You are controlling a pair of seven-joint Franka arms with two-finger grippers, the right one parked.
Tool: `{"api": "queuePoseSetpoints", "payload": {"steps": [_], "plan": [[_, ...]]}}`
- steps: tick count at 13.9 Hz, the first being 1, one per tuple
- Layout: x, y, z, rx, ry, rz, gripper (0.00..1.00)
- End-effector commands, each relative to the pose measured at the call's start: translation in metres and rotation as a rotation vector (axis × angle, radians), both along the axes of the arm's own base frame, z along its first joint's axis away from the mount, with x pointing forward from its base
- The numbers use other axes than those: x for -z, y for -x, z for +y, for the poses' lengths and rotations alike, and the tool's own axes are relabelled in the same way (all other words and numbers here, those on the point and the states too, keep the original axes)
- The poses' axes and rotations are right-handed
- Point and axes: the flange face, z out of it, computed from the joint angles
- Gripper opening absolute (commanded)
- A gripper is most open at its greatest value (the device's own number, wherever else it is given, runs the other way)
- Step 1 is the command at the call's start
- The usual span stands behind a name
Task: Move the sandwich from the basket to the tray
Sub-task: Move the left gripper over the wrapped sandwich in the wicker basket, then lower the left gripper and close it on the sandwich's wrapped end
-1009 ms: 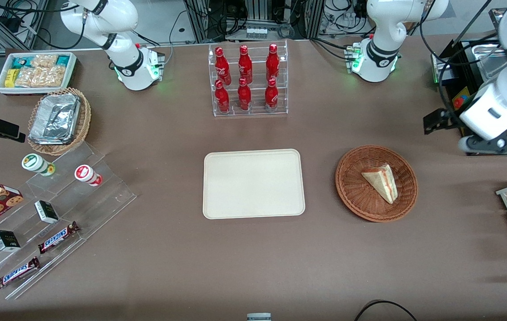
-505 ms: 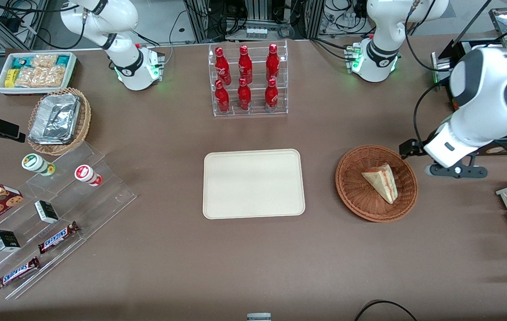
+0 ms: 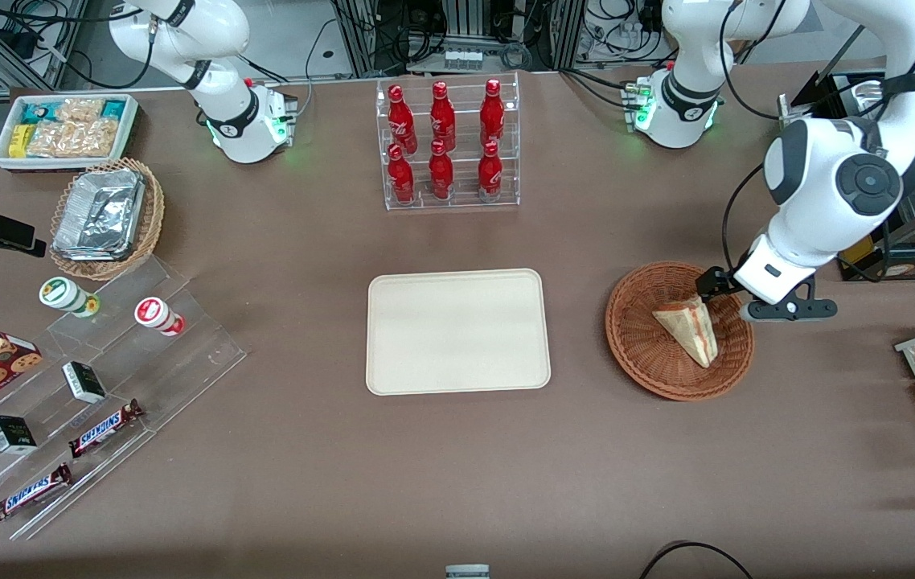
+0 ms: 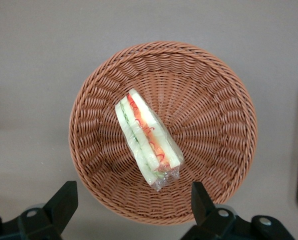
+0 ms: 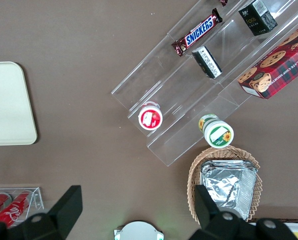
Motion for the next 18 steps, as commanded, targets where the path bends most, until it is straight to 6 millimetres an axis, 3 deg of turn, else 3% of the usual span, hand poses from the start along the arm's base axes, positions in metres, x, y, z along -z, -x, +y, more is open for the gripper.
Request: {"api": "queuePoseSetpoints", "payload": {"steps": [1,3,9,14,18], "plan": [[0.003,0.013,-0.003,-0.198,0.013,-0.032,1.00],[0.019,0.021,-0.016,-0.329,0.032,-0.070,1.00],[0.055,0.019,-0.024,-0.673,0.042,-0.040,1.00],[0.089,0.015,-0.024,-0.720,0.036,-0.019,1.00],[0.104,0.012,-0.026,-0.705,0.024,-0.009,1.00]]}}
